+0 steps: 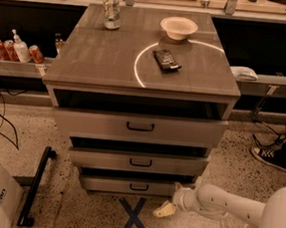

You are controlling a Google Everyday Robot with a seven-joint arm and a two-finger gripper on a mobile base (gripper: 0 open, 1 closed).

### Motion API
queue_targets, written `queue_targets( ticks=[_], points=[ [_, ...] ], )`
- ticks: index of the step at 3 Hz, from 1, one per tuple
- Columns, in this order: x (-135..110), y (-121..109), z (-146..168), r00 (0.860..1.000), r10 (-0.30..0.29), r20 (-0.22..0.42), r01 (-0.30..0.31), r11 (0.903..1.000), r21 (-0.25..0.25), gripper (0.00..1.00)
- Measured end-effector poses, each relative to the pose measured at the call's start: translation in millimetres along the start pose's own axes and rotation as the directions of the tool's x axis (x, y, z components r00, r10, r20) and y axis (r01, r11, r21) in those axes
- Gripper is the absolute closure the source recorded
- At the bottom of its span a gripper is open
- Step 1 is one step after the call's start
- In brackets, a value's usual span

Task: Open bottom drawer

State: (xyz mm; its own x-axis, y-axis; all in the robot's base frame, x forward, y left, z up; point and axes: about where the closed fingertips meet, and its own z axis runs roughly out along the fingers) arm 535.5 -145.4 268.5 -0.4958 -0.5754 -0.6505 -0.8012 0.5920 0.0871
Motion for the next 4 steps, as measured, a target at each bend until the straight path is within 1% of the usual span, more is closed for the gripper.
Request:
queue_targets(
  ticks=[1, 2, 3, 4],
  points=[
    [3.9, -32.1, 26.4, 1.000, 0.014, 0.019, -0.014, 0.9998, -0.016, 0.00],
    [6.4, -59.9, 51.5, 0.999, 0.027, 0.021, -0.027, 0.9991, -0.032, 0.00],
    [10.4, -78.5, 77.5, 0.999, 0.045, 0.013, -0.044, 0.9974, -0.057, 0.00],
    [22.4, -77.3, 92.4, 0.997, 0.072, -0.011, -0.073, 0.9933, -0.089, 0.18]
  ],
)
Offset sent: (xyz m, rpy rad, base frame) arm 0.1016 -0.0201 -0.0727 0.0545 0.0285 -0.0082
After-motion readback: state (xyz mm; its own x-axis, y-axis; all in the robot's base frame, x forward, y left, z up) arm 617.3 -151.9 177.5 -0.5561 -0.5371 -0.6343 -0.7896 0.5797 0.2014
